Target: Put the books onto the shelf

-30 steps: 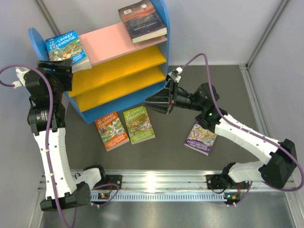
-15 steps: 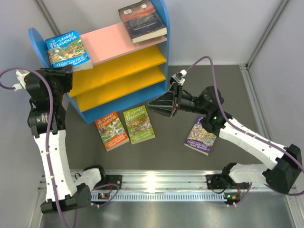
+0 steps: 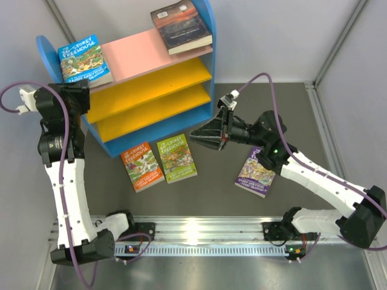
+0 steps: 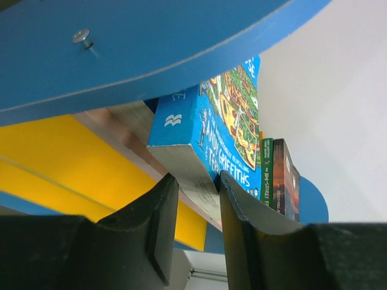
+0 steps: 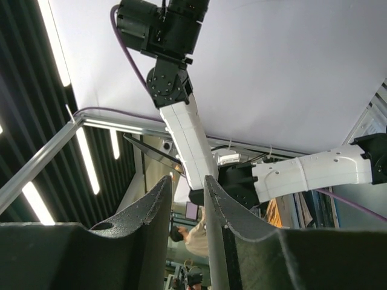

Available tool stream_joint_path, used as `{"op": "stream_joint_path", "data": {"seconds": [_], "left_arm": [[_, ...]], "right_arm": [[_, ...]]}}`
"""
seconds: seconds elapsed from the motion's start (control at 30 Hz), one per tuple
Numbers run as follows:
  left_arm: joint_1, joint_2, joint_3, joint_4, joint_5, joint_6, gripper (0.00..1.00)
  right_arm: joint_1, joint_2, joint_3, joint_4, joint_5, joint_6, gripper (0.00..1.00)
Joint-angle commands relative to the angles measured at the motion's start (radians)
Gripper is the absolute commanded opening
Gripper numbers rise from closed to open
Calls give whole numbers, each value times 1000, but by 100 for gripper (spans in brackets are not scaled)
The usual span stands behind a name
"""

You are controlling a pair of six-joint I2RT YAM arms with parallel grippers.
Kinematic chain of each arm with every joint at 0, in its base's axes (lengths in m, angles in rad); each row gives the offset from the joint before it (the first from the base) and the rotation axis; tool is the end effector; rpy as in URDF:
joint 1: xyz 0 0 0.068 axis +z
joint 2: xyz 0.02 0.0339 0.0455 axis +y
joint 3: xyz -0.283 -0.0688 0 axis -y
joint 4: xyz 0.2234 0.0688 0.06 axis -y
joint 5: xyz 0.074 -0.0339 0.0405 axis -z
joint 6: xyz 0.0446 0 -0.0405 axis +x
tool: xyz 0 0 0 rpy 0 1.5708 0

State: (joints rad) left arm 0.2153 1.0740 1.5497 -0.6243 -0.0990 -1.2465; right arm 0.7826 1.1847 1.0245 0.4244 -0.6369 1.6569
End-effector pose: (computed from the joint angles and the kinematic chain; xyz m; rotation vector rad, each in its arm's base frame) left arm 0.1684 0.0413 0.5004 -1.2341 1.2637 -0.6735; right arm 0.1583 0.1948 0.4280 0.0572 1.8783 2.3130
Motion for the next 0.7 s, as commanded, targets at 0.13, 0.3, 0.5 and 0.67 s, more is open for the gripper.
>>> {"op": "stream_joint_path", "data": {"seconds": [0.13, 0.3, 0.5, 0.67], "left_arm": [[4, 78, 56, 60, -39, 27, 41], [4, 75, 50, 67, -24, 13, 47], [4, 1, 0, 47, 4, -28, 62], [4, -95, -54, 23, 16, -59, 99]], "right_arm": [[-17, -30, 3, 10, -9, -26, 28], [-23, -33, 0, 7, -14, -26, 27], [-28, -39, -14, 4, -14, -32, 27], [-28, -40, -21, -12, -15, -49, 27]]}}
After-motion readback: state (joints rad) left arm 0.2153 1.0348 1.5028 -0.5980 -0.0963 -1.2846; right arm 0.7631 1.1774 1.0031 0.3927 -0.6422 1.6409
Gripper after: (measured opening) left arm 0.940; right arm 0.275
